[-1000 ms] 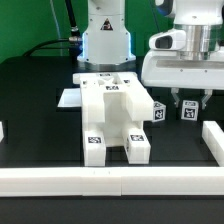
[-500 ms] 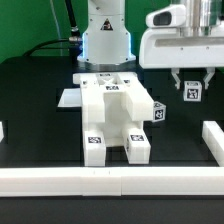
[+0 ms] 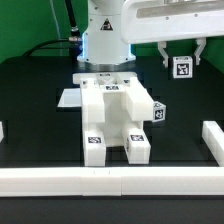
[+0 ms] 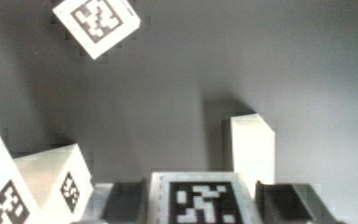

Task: Assemble chair

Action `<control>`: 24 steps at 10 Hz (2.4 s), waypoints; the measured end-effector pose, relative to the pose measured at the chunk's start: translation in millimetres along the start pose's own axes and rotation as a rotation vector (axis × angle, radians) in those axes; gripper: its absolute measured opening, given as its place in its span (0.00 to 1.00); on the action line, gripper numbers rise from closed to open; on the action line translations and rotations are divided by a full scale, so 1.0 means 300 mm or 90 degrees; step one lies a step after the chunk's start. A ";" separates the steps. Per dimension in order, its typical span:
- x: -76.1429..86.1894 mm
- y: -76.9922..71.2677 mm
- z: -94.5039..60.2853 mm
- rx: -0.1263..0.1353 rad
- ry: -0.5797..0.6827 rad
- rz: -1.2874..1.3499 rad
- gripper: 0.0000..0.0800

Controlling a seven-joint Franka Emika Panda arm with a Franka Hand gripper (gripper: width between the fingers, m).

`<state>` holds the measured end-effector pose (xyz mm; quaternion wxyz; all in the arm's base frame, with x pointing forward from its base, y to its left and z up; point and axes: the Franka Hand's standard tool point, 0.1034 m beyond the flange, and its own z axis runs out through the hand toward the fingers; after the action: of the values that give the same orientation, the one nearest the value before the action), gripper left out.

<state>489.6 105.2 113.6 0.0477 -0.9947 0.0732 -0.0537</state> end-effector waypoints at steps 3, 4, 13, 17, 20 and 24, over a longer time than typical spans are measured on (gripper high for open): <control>0.001 0.004 0.001 -0.001 -0.002 -0.001 0.36; 0.030 0.014 -0.014 0.001 0.002 -0.006 0.36; 0.161 0.146 -0.092 0.000 -0.014 -0.074 0.36; 0.154 0.248 -0.087 -0.008 -0.017 -0.091 0.36; 0.152 0.250 -0.081 -0.009 -0.020 -0.092 0.36; 0.143 0.251 -0.052 -0.020 -0.029 -0.132 0.36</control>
Offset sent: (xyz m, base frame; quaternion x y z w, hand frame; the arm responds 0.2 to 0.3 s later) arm 0.0249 -0.0137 0.0151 -0.0001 0.0009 -0.0386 0.9993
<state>519.3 23.2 125.5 0.0280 -0.9986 -0.0305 -0.0344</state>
